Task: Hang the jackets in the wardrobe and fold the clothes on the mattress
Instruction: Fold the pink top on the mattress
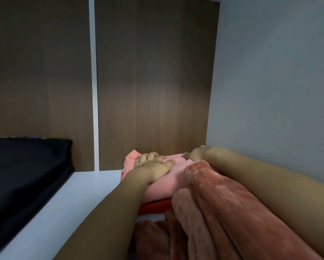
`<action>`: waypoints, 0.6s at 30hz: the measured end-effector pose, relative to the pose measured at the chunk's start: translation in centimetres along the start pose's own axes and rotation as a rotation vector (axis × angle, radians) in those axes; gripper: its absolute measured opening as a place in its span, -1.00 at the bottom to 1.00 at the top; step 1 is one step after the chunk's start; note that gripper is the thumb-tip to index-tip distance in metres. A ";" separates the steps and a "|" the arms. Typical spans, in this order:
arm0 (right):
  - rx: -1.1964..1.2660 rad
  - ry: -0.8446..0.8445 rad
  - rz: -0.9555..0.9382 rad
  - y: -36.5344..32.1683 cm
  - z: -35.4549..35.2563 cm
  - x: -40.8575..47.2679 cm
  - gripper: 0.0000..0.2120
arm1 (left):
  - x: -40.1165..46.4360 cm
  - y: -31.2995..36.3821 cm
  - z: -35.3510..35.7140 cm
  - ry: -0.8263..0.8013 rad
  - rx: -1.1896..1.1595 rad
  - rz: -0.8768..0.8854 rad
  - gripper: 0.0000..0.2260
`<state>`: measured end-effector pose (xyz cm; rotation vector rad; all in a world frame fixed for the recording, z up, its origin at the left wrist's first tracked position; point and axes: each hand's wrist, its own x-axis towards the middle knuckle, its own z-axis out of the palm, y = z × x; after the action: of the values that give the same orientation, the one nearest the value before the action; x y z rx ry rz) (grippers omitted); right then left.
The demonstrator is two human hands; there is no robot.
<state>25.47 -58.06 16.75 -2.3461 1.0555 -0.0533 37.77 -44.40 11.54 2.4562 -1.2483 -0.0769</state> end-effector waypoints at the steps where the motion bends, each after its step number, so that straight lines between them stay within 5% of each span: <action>1: -0.074 0.032 -0.005 -0.3 -0.2 -0.4 -0.53 | -0.1 0.2 -0.2 -0.013 0.019 -0.003 -0.44; 6: -0.444 0.292 -0.099 -3.7 -3.3 -5.6 -0.46 | -1.7 2.0 -3.4 0.000 0.137 -0.026 -0.41; 14: -0.539 0.516 -0.200 -4.9 -6.9 -15.1 -0.64 | -8.2 6.0 -11.9 0.340 0.121 0.150 -0.46; 18: -0.530 0.615 -0.195 -3.9 -7.3 -21.4 -0.53 | -12.6 6.8 -14.6 0.438 0.188 0.230 -0.49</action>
<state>11.54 -44.42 28.85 -3.0104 1.2196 -0.6814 28.09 -33.55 25.92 2.2819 -1.3661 0.6307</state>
